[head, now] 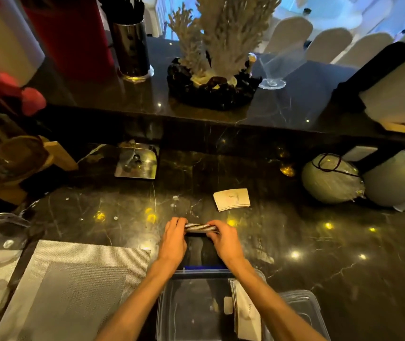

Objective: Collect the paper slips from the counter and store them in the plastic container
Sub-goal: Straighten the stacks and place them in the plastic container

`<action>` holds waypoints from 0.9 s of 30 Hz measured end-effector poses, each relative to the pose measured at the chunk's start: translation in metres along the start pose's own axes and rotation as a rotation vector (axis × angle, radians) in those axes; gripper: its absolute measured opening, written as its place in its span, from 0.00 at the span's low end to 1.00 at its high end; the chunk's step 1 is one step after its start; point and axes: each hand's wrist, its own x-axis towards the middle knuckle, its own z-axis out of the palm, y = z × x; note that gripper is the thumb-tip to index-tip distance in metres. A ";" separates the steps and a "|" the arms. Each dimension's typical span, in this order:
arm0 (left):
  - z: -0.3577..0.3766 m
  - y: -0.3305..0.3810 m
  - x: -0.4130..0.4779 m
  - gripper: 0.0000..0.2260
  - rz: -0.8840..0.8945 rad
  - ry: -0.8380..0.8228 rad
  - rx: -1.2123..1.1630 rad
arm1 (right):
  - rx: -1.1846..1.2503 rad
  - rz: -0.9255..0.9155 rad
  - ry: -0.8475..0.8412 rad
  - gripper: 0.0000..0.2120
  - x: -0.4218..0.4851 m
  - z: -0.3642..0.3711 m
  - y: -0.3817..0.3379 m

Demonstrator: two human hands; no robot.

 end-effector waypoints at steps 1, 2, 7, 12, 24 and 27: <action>-0.001 -0.001 0.001 0.12 0.025 0.012 -0.019 | 0.000 -0.016 0.006 0.13 0.001 -0.002 0.002; -0.001 -0.004 0.002 0.12 0.048 0.006 -0.024 | -0.009 -0.023 -0.001 0.13 0.003 -0.003 0.005; 0.006 -0.013 0.004 0.14 0.047 -0.123 0.024 | -0.052 0.007 -0.118 0.13 0.007 -0.009 0.011; 0.003 0.004 0.023 0.19 -0.111 -0.089 -0.305 | 0.339 0.147 -0.069 0.21 0.016 -0.037 0.014; 0.031 0.097 0.124 0.20 -0.358 -0.194 -0.175 | 0.245 0.304 0.102 0.19 0.081 -0.105 0.021; 0.045 0.100 0.133 0.24 -0.408 -0.281 -0.007 | 0.183 0.348 0.045 0.20 0.097 -0.104 0.034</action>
